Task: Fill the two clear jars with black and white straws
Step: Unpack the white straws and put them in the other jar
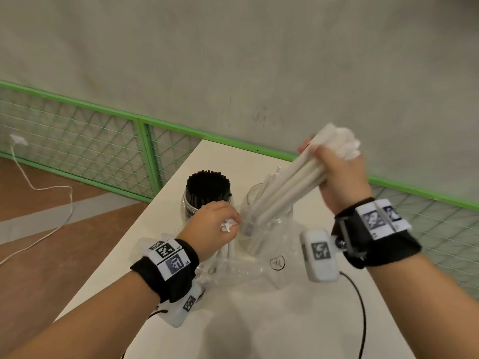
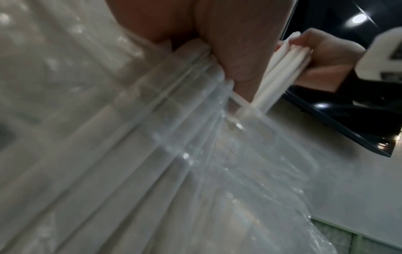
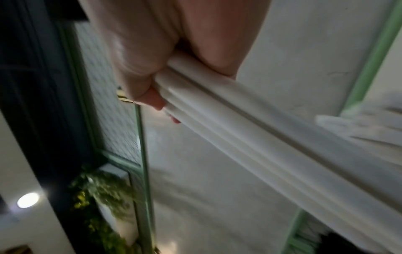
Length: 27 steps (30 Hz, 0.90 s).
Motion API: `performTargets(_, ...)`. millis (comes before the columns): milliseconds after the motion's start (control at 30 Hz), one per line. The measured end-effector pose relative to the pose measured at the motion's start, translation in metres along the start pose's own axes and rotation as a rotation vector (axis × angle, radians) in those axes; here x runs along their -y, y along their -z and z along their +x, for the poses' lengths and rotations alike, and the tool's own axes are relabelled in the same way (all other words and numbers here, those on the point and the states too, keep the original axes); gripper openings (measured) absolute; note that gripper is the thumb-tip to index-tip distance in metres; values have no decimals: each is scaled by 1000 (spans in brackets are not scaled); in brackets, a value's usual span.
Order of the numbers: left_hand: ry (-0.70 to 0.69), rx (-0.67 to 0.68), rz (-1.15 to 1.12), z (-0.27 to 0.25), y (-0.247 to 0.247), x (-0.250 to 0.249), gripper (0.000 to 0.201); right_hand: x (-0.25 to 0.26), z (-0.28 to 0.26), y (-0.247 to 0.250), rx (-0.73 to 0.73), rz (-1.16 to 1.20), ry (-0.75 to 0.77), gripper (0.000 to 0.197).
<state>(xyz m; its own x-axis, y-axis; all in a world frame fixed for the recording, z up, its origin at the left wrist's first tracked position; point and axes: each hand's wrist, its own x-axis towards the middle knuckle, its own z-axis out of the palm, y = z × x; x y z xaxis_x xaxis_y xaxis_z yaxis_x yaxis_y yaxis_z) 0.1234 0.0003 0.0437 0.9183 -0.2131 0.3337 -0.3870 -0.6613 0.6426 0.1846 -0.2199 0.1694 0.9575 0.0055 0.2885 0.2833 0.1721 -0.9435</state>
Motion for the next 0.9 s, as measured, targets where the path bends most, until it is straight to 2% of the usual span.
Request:
performTargets(100, 29, 57, 17, 0, -5, -2, 34, 8, 28, 0, -83, 94, 57, 12)
performTargets(167, 16, 83, 38, 1, -8, -4, 34, -15, 37, -8, -119, 12, 32, 10)
performTargets(267, 4, 74, 53, 1, -8, -3, 31, -70, 43, -17, -133, -151, -85, 30)
performTargets(400, 0, 63, 53, 0, -7, -1, 28, -118, 44, -16, -83, -264, -235, 38)
performTargets(433, 1, 61, 52, 0, -6, -1, 28, -122, 45, -16, -43, -303, -223, 43)
performTargets(500, 3, 59, 53, 1, -6, 0, 25, -122, 46, -16, 42, -450, -172, 66)
performTargets(567, 1, 58, 64, 2, -5, 1, 17, -116, 44, -12, 70, -589, -103, 83)
performTargets(600, 0, 61, 66, 2, -5, 2, 15, -111, 40, -10, 67, -634, -58, 82)
performTargets(667, 2, 65, 63, 3, -4, 2, 18, -101, 22, -4, 79, -650, 42, 67)
performTargets(733, 7, 67, 55, 2, -3, 3, 25, -97, -6, -2, 156, -577, 84, 44)
performTargets(767, 8, 60, 48, 1, -3, 3, 26, -97, -22, -2, 229, -535, 59, 40)
performTargets(900, -9, -43, 15, -1, -4, 3, 28, -109, -73, -13, 607, -523, -173, 61)
